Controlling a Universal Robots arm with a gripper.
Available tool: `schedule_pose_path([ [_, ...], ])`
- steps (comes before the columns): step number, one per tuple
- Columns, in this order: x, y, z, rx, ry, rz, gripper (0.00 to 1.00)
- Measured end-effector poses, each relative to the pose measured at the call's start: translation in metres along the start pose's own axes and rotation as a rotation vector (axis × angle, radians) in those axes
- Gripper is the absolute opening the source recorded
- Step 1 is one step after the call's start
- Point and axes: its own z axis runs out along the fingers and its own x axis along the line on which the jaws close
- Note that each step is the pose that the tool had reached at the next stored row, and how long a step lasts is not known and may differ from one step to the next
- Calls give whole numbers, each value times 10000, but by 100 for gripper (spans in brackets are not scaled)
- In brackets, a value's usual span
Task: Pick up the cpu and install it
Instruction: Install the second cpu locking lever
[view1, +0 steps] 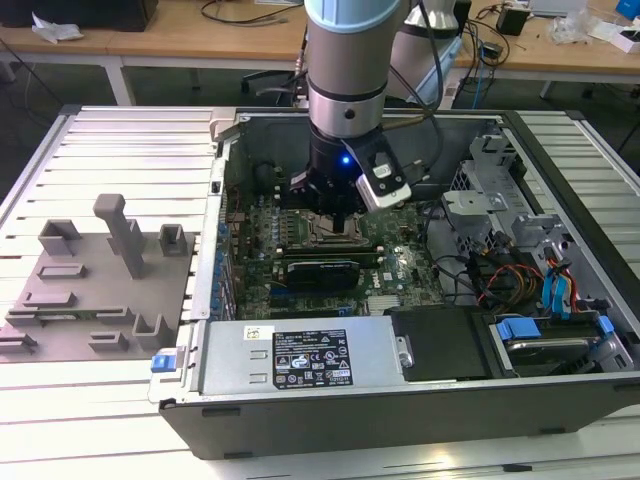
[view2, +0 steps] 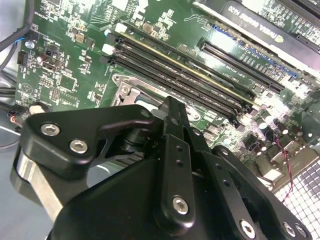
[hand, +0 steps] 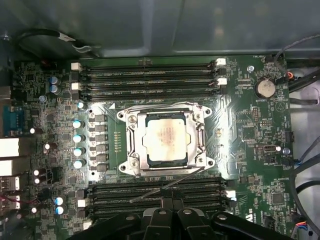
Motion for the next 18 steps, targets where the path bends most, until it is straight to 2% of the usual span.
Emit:
schedule_pose_path([
  [12,123,-14,184,5,18,-7,11],
  [15,154,-16,246,2,20,-63,11],
  [18,165,-17,271,2,21,-69,11],
])
